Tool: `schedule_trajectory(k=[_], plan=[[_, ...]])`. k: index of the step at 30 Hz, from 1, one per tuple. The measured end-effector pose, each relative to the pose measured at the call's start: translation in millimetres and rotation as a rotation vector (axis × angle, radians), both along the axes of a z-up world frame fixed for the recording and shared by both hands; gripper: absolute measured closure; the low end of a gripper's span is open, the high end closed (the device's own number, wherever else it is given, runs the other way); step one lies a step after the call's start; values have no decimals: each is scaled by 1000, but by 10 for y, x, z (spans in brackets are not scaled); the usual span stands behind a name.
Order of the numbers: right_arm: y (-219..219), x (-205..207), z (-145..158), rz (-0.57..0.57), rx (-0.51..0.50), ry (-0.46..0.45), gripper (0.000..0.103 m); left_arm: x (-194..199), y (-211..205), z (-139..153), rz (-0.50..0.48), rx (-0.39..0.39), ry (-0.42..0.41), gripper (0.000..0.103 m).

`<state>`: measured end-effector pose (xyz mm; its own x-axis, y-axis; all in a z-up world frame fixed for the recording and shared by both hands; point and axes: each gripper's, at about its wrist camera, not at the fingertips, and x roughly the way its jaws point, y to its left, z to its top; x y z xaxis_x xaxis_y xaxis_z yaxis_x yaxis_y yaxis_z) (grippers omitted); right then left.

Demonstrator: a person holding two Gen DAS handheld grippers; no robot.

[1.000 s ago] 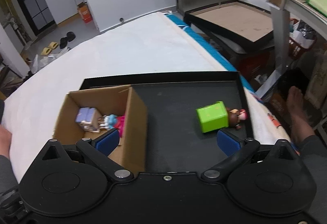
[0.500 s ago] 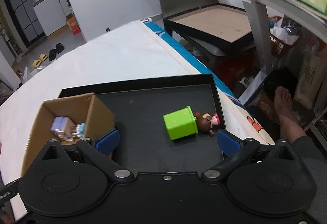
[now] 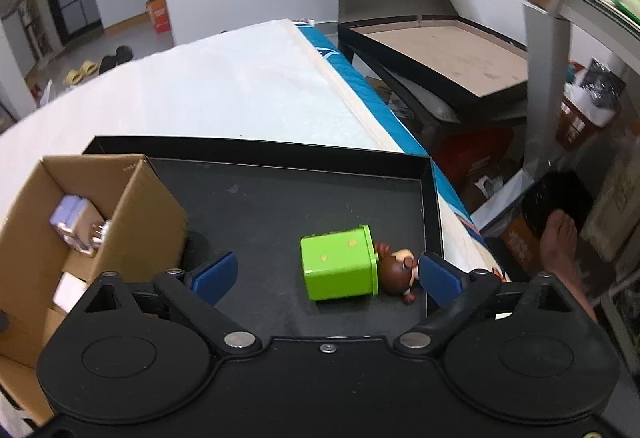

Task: Organize rigid objects
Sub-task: 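Move the right gripper down over the green cube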

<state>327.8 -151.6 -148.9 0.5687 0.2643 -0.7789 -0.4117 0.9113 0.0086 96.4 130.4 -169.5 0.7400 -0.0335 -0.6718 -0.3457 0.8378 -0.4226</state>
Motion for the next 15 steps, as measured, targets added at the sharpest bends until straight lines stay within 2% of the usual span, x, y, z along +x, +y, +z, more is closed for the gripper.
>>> schedule_trajectory(k=[2,10,12,15], plan=[[26,50,-45,14,-18,-1,13,1,-1,-2,-1,0,1,82],[127,117,-147,38,-62,-12,15,12,0,-9,-4,-2,3,82],[167,130,-189,45,-86,-6,23,16,8,-15,-4,-6,4,82],[214,201,-246,18,-133,43,54,20,13,-19,-4,-9,5,82]])
